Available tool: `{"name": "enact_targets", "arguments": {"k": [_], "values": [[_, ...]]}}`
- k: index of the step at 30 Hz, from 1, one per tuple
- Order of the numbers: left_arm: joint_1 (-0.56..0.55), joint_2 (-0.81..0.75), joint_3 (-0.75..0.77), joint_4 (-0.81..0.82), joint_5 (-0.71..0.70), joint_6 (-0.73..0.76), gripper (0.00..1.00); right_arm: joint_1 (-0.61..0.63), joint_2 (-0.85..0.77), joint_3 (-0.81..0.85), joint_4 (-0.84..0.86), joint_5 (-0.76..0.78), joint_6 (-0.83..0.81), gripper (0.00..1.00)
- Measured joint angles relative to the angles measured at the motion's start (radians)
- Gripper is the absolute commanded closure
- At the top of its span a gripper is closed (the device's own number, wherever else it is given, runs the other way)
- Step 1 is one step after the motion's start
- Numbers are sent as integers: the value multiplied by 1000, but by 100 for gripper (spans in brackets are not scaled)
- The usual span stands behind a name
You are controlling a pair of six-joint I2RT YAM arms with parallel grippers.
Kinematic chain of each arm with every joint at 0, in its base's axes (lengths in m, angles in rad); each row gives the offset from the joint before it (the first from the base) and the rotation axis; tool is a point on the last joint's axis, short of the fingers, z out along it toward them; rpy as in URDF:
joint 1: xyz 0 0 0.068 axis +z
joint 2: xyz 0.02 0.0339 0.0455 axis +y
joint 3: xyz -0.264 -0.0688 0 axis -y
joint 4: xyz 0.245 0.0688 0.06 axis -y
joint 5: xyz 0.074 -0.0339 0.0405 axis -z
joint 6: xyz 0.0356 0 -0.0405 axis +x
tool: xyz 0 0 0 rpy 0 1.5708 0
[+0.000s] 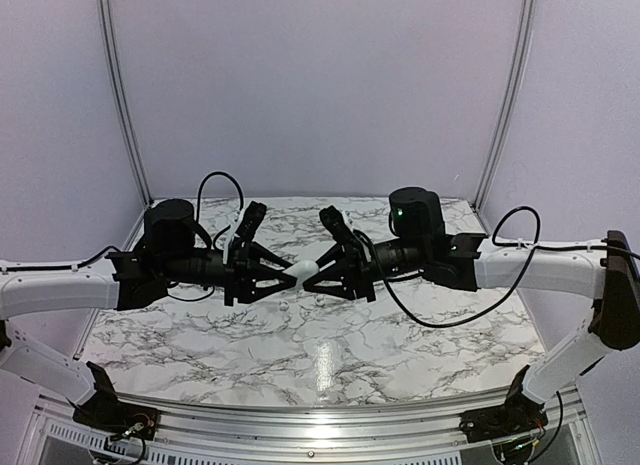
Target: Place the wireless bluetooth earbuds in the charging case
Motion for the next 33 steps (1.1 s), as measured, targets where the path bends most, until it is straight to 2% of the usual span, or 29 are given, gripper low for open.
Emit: {"name": "enact_targets", "arguments": {"k": [4,7,14,20,33], "values": [[0,1,0,0,1,11,85,0,0,0,0,-3,13,90],[0,1,0,1,1,18,93,-3,0,0,3,-7,23,78],[-3,0,0,4,0,24,97,-16,0,0,31,-32,56,55],[-3,0,0,2,0,24,98,-25,0,0,65,-39,82,54],[-3,-2,0,2,-19,24,99,-25,13,0,72,-77,105,45]]}}
